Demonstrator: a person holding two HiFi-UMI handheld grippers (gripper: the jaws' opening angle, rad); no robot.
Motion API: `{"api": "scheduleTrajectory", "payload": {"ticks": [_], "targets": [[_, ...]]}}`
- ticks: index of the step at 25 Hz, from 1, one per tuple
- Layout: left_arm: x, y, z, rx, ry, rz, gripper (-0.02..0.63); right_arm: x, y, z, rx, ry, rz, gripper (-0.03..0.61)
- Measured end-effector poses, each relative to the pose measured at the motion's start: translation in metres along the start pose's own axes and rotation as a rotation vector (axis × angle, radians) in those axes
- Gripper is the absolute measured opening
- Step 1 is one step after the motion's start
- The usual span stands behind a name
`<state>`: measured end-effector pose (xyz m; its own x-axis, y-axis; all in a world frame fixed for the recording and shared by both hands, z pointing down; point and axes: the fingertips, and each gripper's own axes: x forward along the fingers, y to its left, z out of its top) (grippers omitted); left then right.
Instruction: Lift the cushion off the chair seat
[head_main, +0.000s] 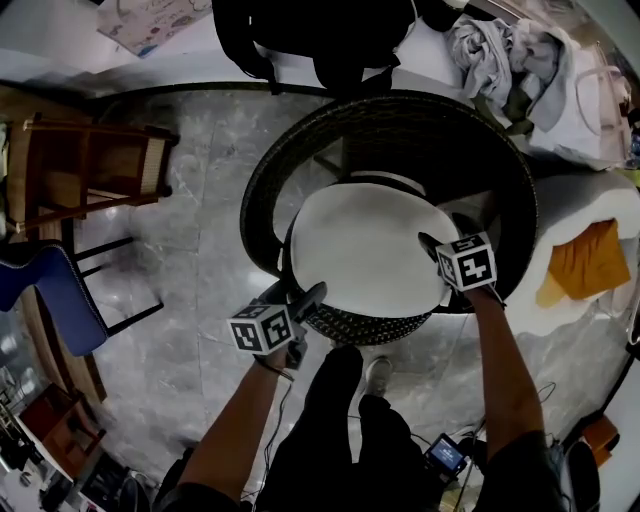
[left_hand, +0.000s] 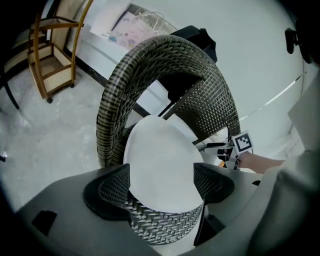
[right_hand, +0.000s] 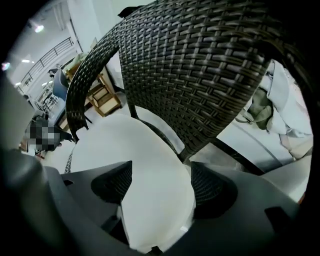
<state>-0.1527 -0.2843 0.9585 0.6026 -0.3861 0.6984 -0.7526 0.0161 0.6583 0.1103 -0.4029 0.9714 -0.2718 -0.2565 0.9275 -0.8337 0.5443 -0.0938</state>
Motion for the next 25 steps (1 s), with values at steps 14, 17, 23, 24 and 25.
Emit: {"api": "scheduleTrajectory", "payload": {"ticks": [14,17,23,24,25], "targets": [[0.026,0.028,-0.032,-0.067,0.112,0.097,0.422,0.042,-0.024,-0.033,-0.009,0.157,0.001,0.314],[0.027,0.03,-0.032,-0.066,0.122,0.12,0.42,0.05,-0.03,-0.041,0.023,0.188,0.002,0.316],[0.027,0.037,-0.03,-0.092,0.118,0.158,0.403,0.059,-0.029,-0.046,0.098,0.217,0.056,0.316],[0.026,0.038,-0.031,-0.098,0.121,0.169,0.395,0.059,-0.029,-0.047,0.105,0.221,0.064,0.315],[0.025,0.04,-0.031,-0.101,0.125,0.181,0.375,0.059,-0.028,-0.048,0.109,0.223,0.07,0.314]]}}
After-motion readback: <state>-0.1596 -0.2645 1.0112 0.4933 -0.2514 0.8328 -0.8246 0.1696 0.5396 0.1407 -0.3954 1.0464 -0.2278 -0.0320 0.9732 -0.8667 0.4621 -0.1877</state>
